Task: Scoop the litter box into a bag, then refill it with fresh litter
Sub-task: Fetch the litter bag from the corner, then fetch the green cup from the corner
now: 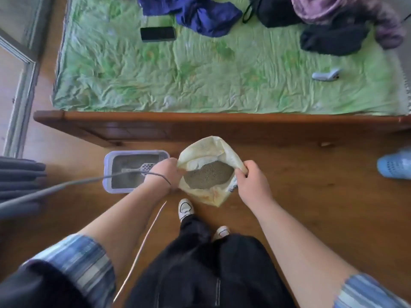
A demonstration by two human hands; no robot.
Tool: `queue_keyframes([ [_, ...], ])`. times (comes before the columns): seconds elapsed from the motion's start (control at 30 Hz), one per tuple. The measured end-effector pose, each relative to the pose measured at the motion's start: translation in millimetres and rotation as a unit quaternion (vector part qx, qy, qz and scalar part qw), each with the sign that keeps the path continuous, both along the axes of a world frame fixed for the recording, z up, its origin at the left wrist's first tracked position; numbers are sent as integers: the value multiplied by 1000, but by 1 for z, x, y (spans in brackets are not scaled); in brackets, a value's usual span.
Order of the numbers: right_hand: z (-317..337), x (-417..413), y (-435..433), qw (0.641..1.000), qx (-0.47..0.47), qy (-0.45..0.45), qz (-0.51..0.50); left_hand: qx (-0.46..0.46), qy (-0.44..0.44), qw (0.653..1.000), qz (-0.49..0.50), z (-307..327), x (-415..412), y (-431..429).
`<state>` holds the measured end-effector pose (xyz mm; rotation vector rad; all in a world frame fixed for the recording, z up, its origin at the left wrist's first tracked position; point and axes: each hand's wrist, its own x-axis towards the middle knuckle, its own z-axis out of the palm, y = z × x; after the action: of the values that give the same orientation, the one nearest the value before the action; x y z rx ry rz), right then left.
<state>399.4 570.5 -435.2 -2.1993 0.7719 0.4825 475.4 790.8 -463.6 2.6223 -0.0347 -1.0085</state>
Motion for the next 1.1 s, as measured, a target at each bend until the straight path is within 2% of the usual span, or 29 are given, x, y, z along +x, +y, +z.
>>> queue_keyframes([
  [0.3,-263,50,1,989,34,117,-83,36,89,994,45,-269,38,-10],
  [0.47,-412,62,-4,984,60,145,-84,46,96,986,130,-402,33,-10],
  [0.6,-499,58,-8,971,113,187,-98,36,131,975,177,-464,22,-14],
  [0.7,-537,51,-18,955,159,211,-135,10,196,959,204,-466,10,-21],
  [0.77,-524,56,-23,959,155,204,-123,-4,199,961,193,-447,6,-25],
  [0.87,-439,75,-18,970,153,174,-77,11,135,980,145,-391,5,-24],
  [1.0,-308,85,-25,982,129,125,54,43,56,995,66,-272,5,-27],
  [1.1,-204,87,-28,982,95,72,144,57,-3,997,48,-171,0,-33],
])
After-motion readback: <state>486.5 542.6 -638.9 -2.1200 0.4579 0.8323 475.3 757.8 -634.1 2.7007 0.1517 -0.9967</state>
